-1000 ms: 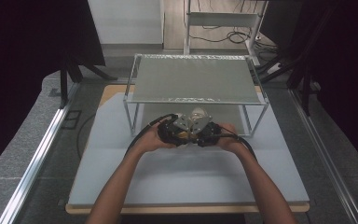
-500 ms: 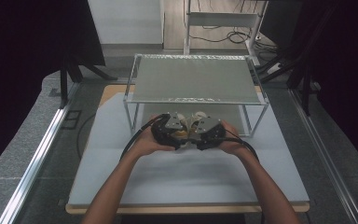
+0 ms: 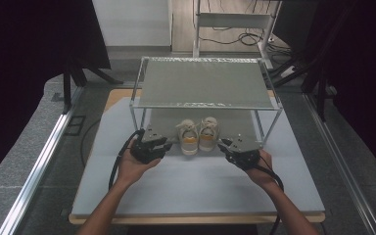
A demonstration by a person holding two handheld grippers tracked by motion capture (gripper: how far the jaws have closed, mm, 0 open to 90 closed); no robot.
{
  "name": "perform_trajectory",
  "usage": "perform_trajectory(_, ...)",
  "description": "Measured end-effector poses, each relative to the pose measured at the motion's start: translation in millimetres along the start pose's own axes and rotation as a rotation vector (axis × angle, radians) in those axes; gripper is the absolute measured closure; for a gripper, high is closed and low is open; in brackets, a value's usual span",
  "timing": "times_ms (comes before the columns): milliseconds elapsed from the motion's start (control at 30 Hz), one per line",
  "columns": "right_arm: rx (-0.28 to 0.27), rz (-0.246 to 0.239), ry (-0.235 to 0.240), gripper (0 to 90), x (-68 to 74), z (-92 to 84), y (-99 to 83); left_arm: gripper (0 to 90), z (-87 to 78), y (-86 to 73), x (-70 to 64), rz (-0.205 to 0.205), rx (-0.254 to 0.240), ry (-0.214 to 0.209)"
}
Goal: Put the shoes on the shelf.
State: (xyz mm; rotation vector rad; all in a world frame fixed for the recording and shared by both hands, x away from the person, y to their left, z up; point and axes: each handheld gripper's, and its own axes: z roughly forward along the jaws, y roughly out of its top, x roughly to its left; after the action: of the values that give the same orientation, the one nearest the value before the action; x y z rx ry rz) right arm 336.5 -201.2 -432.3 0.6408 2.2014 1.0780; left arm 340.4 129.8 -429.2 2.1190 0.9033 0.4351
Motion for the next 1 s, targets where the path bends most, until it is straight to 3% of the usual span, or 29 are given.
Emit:
perform_trajectory(67, 0.040, 0.046, -0.004, 83.7, -4.8, 7.4, -11.2, 79.1, 11.5, -6.0, 4.6, -0.036, 0.038, 0.001)
perform_trajectory(233, 0.136, 0.082, -0.033, 84.2, -10.8, 38.3, -24.4, 85.2, 45.9, -5.5, 13.0, -0.092, 0.086, 0.035)
perform_trajectory(400, 0.147, 0.095, -0.128, 83.9, -15.7, 68.4, -21.8, 85.8, 71.0, 9.1, 19.2, -0.118, 0.114, 0.066)
perform_trajectory(467, 0.144, 0.092, -0.140, 83.9, -16.3, 77.8, -18.0, 85.8, 78.5, 14.9, 19.2, -0.138, 0.128, 0.068)
perform_trajectory(533, 0.163, 0.078, -0.150, 84.7, -16.0, 85.6, -13.5, 85.8, 86.0, 20.8, 21.3, -0.074, 0.147, 0.065)
perform_trajectory(667, 0.178, 0.091, -0.149, 85.1, -19.2, 93.8, -9.1, 87.2, 96.6, 32.5, 17.0, -0.015, 0.184, 0.112)
perform_trajectory(867, 0.174, 0.062, -0.141, 85.8, -27.4, 98.5, -6.2, 88.2, 104.9, 39.1, 28.7, -0.073, 0.185, 0.068)
perform_trajectory(900, 0.161, 0.070, -0.144, 87.8, -29.0, 99.1, -4.9, 88.8, 106.0, 39.7, 27.6, -0.132, 0.178, 0.061)
perform_trajectory(933, 0.142, 0.080, -0.148, 89.1, -30.5, 99.3, -3.7, 89.1, 107.8, 42.2, 36.6, -0.049, 0.166, 0.052)
perform_trajectory(967, 0.128, 0.096, -0.152, 89.3, -31.9, 99.9, -2.6, 89.3, 109.2, 44.3, 39.6, -0.026, 0.173, 0.047)
perform_trajectory(1000, 0.124, 0.100, -0.154, 89.3, -33.5, 100.7, -1.1, 89.3, 110.5, 45.7, 38.7, -0.039, 0.175, 0.054)
